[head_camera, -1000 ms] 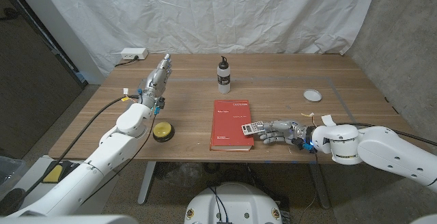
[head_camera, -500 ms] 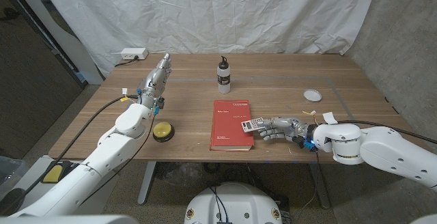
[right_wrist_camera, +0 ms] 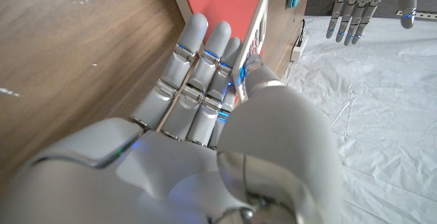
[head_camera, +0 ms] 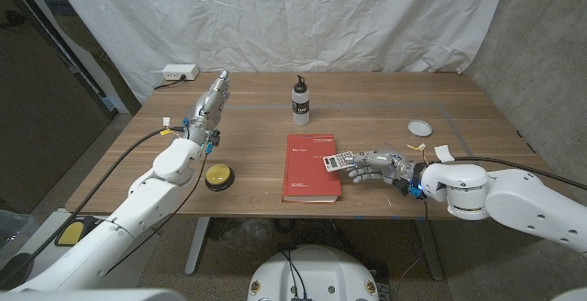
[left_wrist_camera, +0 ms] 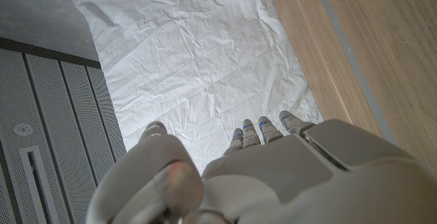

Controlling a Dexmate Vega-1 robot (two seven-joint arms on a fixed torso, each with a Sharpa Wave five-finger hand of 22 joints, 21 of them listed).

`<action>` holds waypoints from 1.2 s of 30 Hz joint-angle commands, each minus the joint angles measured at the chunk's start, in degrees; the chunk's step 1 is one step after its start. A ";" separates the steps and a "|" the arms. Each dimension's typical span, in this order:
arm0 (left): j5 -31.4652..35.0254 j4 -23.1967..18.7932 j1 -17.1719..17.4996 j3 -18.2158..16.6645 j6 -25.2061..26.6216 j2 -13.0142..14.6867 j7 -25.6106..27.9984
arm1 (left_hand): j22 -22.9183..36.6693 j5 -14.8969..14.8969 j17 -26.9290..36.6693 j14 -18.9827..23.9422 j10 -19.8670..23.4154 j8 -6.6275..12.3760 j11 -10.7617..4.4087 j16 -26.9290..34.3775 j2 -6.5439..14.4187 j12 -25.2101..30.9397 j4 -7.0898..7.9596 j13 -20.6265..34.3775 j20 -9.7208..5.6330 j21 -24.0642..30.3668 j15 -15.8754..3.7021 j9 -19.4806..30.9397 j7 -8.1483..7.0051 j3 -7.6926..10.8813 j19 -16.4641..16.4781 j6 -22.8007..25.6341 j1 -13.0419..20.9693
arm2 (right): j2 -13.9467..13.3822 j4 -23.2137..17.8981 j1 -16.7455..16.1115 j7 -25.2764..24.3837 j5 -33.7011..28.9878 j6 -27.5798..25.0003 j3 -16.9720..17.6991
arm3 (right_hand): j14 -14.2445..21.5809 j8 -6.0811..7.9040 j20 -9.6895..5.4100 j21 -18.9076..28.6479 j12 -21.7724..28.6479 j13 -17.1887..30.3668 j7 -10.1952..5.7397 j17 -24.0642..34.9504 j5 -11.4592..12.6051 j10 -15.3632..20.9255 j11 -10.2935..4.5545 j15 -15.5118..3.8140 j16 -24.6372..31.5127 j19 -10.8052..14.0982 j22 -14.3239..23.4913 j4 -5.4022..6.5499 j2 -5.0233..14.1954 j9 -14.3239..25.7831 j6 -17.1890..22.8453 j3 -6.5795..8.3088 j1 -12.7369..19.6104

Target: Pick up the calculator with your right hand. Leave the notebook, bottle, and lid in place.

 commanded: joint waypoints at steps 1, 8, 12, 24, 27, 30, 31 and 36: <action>-0.02 -1.20 1.23 -0.89 0.37 0.61 0.55 | 0.32 -0.08 0.28 -0.11 -0.39 0.11 0.32 0.01 0.44 0.14 0.10 0.15 -1.43 -0.36 0.27 0.23 -0.09 -0.27 0.25 -0.09 0.53 | -0.45 -1.22 0.39 1.41 -1.93 1.14 1.15 | 0.59 0.34 -5.61 0.53 0.10 0.18 0.18 0.28 0.43 1.46 -1.02 -0.49 0.22 -0.25 0.12 0.19 2.10 0.21 0.38 0.07 2.66; -0.17 -1.21 1.33 -1.15 0.42 0.79 0.26 | 0.32 -0.09 0.28 -0.08 -0.36 0.12 0.39 0.03 0.47 0.15 0.09 0.15 -1.44 -0.36 0.25 0.23 -0.03 -0.34 0.27 -0.05 0.57 | 0.07 -2.51 1.47 0.87 -1.58 0.21 1.54 | 0.75 0.38 -5.62 0.83 0.06 0.28 0.20 0.43 0.42 1.46 -0.97 -0.47 0.28 -0.42 0.19 0.29 2.32 0.37 0.47 0.06 2.81; -0.15 -1.34 1.38 -1.33 0.63 1.00 0.28 | 0.32 -0.09 0.28 -0.09 -0.39 0.10 0.35 0.02 0.49 0.14 0.09 0.15 -1.48 -0.37 0.25 0.23 -0.05 -0.38 0.24 -0.11 0.59 | 0.30 -2.62 1.13 1.13 -2.51 1.32 1.88 | 0.76 0.39 -5.62 0.97 0.07 0.32 0.23 0.47 0.40 1.54 -0.98 -0.49 0.27 -0.46 0.21 0.31 2.36 0.43 0.50 0.04 2.86; -0.37 -1.38 0.99 -1.52 1.26 1.51 -0.32 | 0.32 -0.11 0.28 -0.10 -0.40 0.11 0.19 0.02 0.55 0.13 0.09 0.15 -1.45 -0.38 0.25 0.23 -0.08 -0.52 0.25 -0.09 0.64 | 0.65 -4.12 0.22 -0.22 -5.74 2.94 3.22 | 0.85 0.40 -5.62 1.56 -0.01 0.49 0.09 0.66 0.35 1.57 -0.96 -0.47 0.26 -0.63 0.30 0.49 2.51 0.71 0.55 -0.11 2.90; -0.63 -1.21 0.76 -1.41 1.46 1.57 -0.77 | 0.32 -0.11 0.28 -0.07 -0.36 0.10 0.36 0.03 0.56 0.15 0.09 0.15 -1.45 -0.37 0.24 0.23 -0.05 -0.56 0.27 -0.10 0.66 | 0.80 -4.35 -0.12 -0.23 -6.45 3.46 3.56 | 0.93 0.41 -5.62 1.71 0.01 0.53 0.06 0.71 0.34 1.68 -0.90 -0.50 0.28 -0.66 0.32 0.51 2.54 0.78 0.59 -0.14 2.94; -0.62 -1.48 0.56 -1.38 2.26 1.91 -0.67 | 0.32 -0.11 0.28 -0.08 -0.32 0.11 0.29 0.03 0.57 0.16 0.09 0.15 -1.46 -0.38 0.24 0.23 -0.05 -0.59 0.27 -0.08 0.67 | 1.23 -4.28 -0.37 -0.12 -7.09 4.08 3.71 | 0.94 0.43 -5.61 1.82 -0.02 0.57 0.06 0.74 0.33 1.66 -0.88 -0.51 0.27 -0.69 0.33 0.52 2.54 0.83 0.64 -0.18 2.95; -0.61 -1.49 0.57 -1.40 2.24 1.90 -0.62 | 0.32 -0.11 0.28 -0.07 -0.36 0.10 0.24 0.03 0.57 0.15 0.09 0.15 -1.46 -0.38 0.25 0.23 -0.04 -0.60 0.27 -0.11 0.67 | 1.39 -4.18 -0.38 0.01 -7.30 4.29 3.71 | 0.93 0.44 -5.61 1.85 -0.02 0.58 0.05 0.75 0.33 1.67 -0.96 -0.52 0.26 -0.70 0.34 0.52 2.54 0.84 0.67 -0.18 2.96; -0.68 -2.10 0.63 -1.51 3.16 2.23 -0.22 | 0.32 -0.12 0.28 -0.10 -0.40 0.11 0.19 0.02 0.59 0.13 0.09 0.15 -1.48 -0.39 0.24 0.23 -0.03 -0.64 0.25 -0.08 0.69 | 2.09 -3.57 0.27 1.01 -7.90 4.71 3.55 | 1.06 0.47 -5.62 2.07 -0.03 0.64 -0.03 0.84 0.32 1.74 -0.97 -0.56 0.31 -0.76 0.36 0.54 2.59 0.95 0.76 -0.22 3.02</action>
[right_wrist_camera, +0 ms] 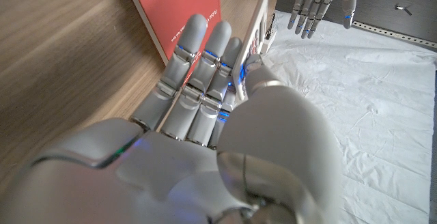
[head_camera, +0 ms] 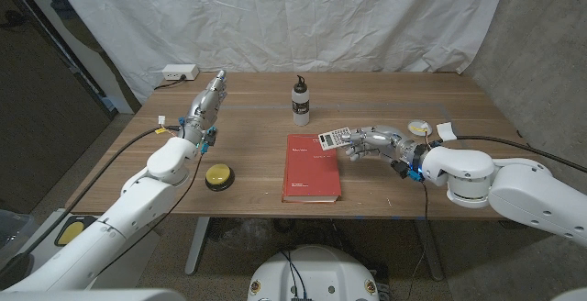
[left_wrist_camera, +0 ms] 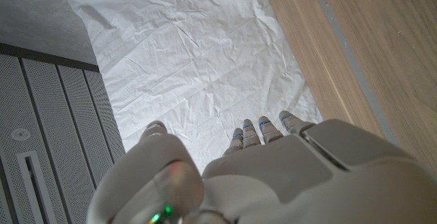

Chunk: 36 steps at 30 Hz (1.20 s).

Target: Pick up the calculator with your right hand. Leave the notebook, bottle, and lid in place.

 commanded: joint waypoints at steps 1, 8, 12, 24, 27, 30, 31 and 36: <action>-0.19 -0.80 -0.34 -0.11 1.58 0.87 -0.13 | 0.32 -0.12 0.28 -0.11 -0.42 0.10 0.22 0.01 0.29 0.13 0.17 0.15 -1.48 0.00 0.24 0.23 -0.06 -0.25 0.25 -0.10 0.39 | 1.19 0.23 0.26 0.98 -2.41 1.58 0.44 | 0.68 0.35 -5.99 0.45 0.39 0.19 -0.07 0.33 0.25 1.71 -1.02 -0.52 0.31 -0.33 0.28 0.37 2.59 0.18 0.75 -0.04 3.03; -0.30 -0.59 -0.97 0.33 2.39 0.84 -0.34 | 0.32 -0.13 0.28 -0.09 -0.43 0.11 0.44 0.02 0.32 0.12 0.17 0.15 -1.49 0.00 0.24 0.23 -0.03 -0.32 0.27 -0.08 0.42 | 1.26 -0.15 0.74 1.15 -2.23 0.81 1.25 | 0.83 0.38 -5.99 0.75 0.37 0.28 0.04 0.44 0.25 1.78 -1.04 -0.58 0.35 -0.39 0.31 0.31 2.64 0.31 0.87 -0.06 3.24; -0.26 0.15 -1.55 0.86 2.05 0.49 -0.89 | 0.32 -0.13 0.28 -0.11 -0.37 0.10 0.40 0.02 0.34 0.15 0.17 0.15 -1.51 0.00 0.23 0.23 -0.02 -0.35 0.27 -0.10 0.44 | 0.74 -1.10 1.15 0.74 -1.44 -0.77 2.09 | 0.86 0.40 -5.99 0.88 0.35 0.31 0.01 0.48 0.24 1.76 -1.05 -0.53 0.35 -0.41 0.32 0.34 2.65 0.37 0.93 -0.09 3.25; -0.50 0.86 -1.48 1.19 0.29 -0.28 -1.41 | 0.32 -0.14 0.28 -0.13 -0.45 0.07 0.33 0.01 0.40 0.12 0.17 0.15 -1.56 -0.02 0.19 0.23 -0.04 -0.47 0.24 -0.20 0.49 | -0.28 -3.19 0.27 0.66 -0.27 -2.19 5.14 | 0.98 0.42 -6.00 1.42 0.35 0.47 0.18 0.64 0.22 2.01 -1.02 -0.51 0.35 -0.53 0.36 0.41 2.71 0.60 1.07 -0.22 3.31; -0.70 0.70 -1.15 0.95 0.75 0.14 -1.38 | 0.32 -0.14 0.28 -0.12 -0.45 0.09 0.40 0.01 0.41 0.12 0.17 0.15 -1.56 -0.01 0.16 0.23 0.00 -0.50 0.26 -0.14 0.50 | -0.18 -3.41 0.48 1.01 -0.12 -2.50 4.96 | 0.99 0.42 -6.00 1.56 0.33 0.51 0.18 0.67 0.21 2.03 -0.98 -0.49 0.33 -0.57 0.37 0.42 2.72 0.67 1.09 -0.25 3.33; -1.01 1.23 -1.07 0.90 0.00 -0.31 -1.60 | 0.32 -0.14 0.28 -0.13 -0.42 0.10 0.41 0.01 0.42 0.14 0.17 0.15 -1.56 -0.01 0.16 0.23 0.01 -0.53 0.26 -0.12 0.52 | -0.02 -3.58 0.64 0.91 -0.23 -2.75 4.75 | 1.02 0.40 -6.00 1.65 0.35 0.53 0.12 0.70 0.21 2.12 -1.00 -0.46 0.33 -0.59 0.37 0.45 2.73 0.71 1.07 -0.28 3.31; -1.10 1.27 -0.96 0.89 -0.18 -0.27 -1.82 | 0.32 -0.15 0.28 -0.15 -0.36 0.10 0.42 0.00 0.43 0.16 0.17 0.15 -1.57 -0.01 0.18 0.23 0.02 -0.55 0.27 -0.10 0.52 | 0.09 -3.77 0.72 0.81 -0.38 -2.78 4.55 | 1.06 0.42 -6.01 1.69 0.37 0.55 0.15 0.72 0.21 2.19 -1.01 -0.51 0.35 -0.60 0.37 0.43 2.74 0.72 1.10 -0.28 3.36; -1.29 0.80 -0.58 0.57 0.34 0.06 -1.41 | 0.32 -0.15 0.28 -0.12 -0.43 0.11 0.39 0.02 0.46 0.13 0.17 0.16 -1.55 -0.02 0.23 0.23 -0.04 -0.60 0.25 -0.08 0.55 | 0.18 -4.14 1.05 0.76 -0.43 -3.23 4.36 | 1.11 0.39 -6.00 1.90 0.37 0.61 0.10 0.77 0.21 2.27 -1.05 -0.51 0.34 -0.65 0.38 0.42 2.72 0.82 1.08 -0.32 3.42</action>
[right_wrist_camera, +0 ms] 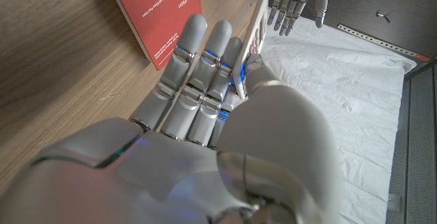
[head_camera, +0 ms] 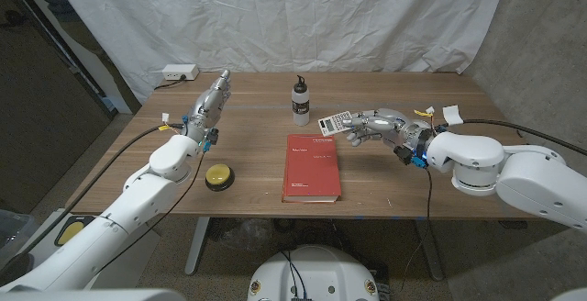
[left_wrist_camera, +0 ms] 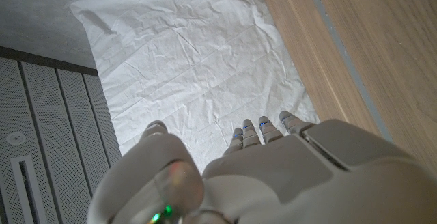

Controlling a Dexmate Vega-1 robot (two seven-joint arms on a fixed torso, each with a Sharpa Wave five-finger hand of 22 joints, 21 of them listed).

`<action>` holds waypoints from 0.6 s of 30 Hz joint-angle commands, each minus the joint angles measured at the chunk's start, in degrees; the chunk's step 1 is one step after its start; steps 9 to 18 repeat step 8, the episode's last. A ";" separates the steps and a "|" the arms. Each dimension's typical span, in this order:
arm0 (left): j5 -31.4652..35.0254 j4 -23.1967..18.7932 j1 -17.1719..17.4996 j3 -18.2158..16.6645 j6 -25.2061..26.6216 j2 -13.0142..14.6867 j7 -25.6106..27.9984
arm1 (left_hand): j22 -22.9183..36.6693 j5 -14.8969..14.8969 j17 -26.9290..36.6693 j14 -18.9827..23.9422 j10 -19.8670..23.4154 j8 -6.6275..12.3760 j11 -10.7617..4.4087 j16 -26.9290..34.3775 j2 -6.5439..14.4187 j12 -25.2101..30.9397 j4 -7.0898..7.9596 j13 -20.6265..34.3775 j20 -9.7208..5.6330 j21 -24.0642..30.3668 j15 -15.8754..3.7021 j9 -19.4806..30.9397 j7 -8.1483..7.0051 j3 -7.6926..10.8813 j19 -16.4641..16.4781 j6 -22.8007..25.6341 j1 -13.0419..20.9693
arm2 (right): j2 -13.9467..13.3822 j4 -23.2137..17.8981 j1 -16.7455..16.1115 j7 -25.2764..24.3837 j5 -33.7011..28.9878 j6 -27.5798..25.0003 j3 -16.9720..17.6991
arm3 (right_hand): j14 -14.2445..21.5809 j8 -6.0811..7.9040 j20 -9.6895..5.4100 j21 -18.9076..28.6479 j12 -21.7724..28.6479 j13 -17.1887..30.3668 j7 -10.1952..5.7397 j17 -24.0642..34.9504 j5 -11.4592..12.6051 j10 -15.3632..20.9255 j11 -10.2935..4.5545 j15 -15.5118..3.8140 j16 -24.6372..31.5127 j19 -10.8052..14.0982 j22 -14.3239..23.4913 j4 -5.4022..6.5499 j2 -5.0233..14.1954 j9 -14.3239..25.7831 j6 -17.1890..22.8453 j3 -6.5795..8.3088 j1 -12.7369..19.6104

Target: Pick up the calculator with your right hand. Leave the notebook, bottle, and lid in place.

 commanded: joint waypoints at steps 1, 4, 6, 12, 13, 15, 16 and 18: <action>-0.83 -0.37 1.08 -0.73 -0.35 0.26 -0.04 | 0.32 -0.15 0.28 -0.13 -0.43 0.10 0.36 0.01 0.24 0.13 0.12 0.16 -1.57 -0.03 0.27 0.23 -0.03 -0.38 0.24 -0.10 0.33 | 0.16 -1.24 0.74 0.07 0.13 -1.36 -0.03 | 0.72 0.44 -5.89 0.64 0.15 0.32 0.09 0.25 0.22 2.01 -1.32 -0.30 0.35 -0.14 0.18 0.28 2.73 0.31 0.47 -0.04 3.41; -0.42 -0.69 1.50 -0.95 -1.12 0.26 0.19 | 0.32 -0.15 0.28 -0.14 -0.46 0.09 0.32 0.01 0.26 0.12 0.12 0.16 -1.55 -0.04 0.22 0.23 -0.06 -0.41 0.21 -0.14 0.34 | 0.23 -1.34 0.91 -0.11 0.07 -1.58 -0.11 | 0.73 0.44 -5.89 0.73 0.15 0.34 0.11 0.27 0.22 2.05 -1.31 -0.29 0.33 -0.16 0.19 0.29 2.72 0.35 0.47 -0.06 3.42; -0.12 -1.08 2.14 -1.29 -1.61 0.39 0.53 | 0.32 -0.16 0.28 -0.14 -0.47 0.09 0.36 0.01 0.26 0.12 0.12 0.16 -1.52 -0.05 0.25 0.23 -0.08 -0.42 0.19 -0.14 0.35 | 0.39 -1.18 1.50 0.23 -0.14 -1.66 -0.68 | 0.75 0.43 -5.89 0.84 0.14 0.38 -0.06 0.30 0.21 2.07 -1.24 -0.24 0.33 -0.19 0.19 0.36 2.74 0.40 0.46 -0.11 3.34; -0.24 -1.08 2.38 -1.44 -1.75 0.27 0.67 | 0.32 -0.16 0.28 -0.14 -0.41 0.10 0.39 0.01 0.27 0.14 0.12 0.16 -1.53 -0.05 0.24 0.23 -0.05 -0.44 0.20 -0.11 0.35 | 0.47 -1.08 1.84 0.39 -0.22 -1.80 -1.02 | 0.72 0.41 -5.89 0.92 0.13 0.40 -0.07 0.31 0.22 2.10 -1.29 -0.25 0.30 -0.21 0.19 0.37 2.73 0.43 0.44 -0.14 3.34; -0.24 -1.08 2.38 -1.44 -1.75 0.27 0.67 | 0.32 -0.16 0.28 -0.14 -0.41 0.10 0.39 0.01 0.27 0.14 0.12 0.16 -1.53 -0.05 0.24 0.23 -0.05 -0.44 0.20 -0.11 0.35 | 0.47 -1.08 1.84 0.39 -0.22 -1.80 -1.02 | 0.72 0.41 -5.89 0.92 0.13 0.40 -0.07 0.31 0.22 2.10 -1.29 -0.25 0.30 -0.21 0.19 0.37 2.73 0.43 0.44 -0.14 3.34; -0.24 -1.08 2.38 -1.44 -1.75 0.27 0.67 | 0.32 -0.16 0.28 -0.14 -0.41 0.10 0.39 0.01 0.27 0.14 0.12 0.16 -1.53 -0.05 0.24 0.23 -0.05 -0.44 0.20 -0.11 0.35 | 0.47 -1.08 1.84 0.39 -0.22 -1.80 -1.02 | 0.72 0.41 -5.89 0.92 0.13 0.40 -0.07 0.31 0.22 2.10 -1.29 -0.25 0.30 -0.21 0.19 0.37 2.73 0.43 0.44 -0.14 3.34; -0.24 -1.08 2.38 -1.44 -1.75 0.27 0.67 | 0.32 -0.16 0.28 -0.14 -0.41 0.10 0.39 0.01 0.27 0.14 0.12 0.16 -1.53 -0.05 0.24 0.23 -0.05 -0.44 0.20 -0.11 0.35 | 0.47 -1.08 1.84 0.39 -0.22 -1.80 -1.02 | 0.72 0.41 -5.89 0.92 0.13 0.40 -0.07 0.31 0.22 2.10 -1.29 -0.25 0.30 -0.21 0.19 0.37 2.73 0.43 0.44 -0.14 3.34; -0.24 -1.08 2.38 -1.44 -1.75 0.27 0.67 | 0.32 -0.16 0.28 -0.14 -0.41 0.10 0.39 0.01 0.27 0.14 0.12 0.16 -1.53 -0.05 0.24 0.23 -0.05 -0.44 0.20 -0.11 0.35 | 0.47 -1.08 1.84 0.39 -0.22 -1.80 -1.02 | 0.72 0.41 -5.89 0.92 0.13 0.40 -0.07 0.31 0.22 2.10 -1.29 -0.25 0.30 -0.21 0.19 0.37 2.73 0.43 0.44 -0.14 3.34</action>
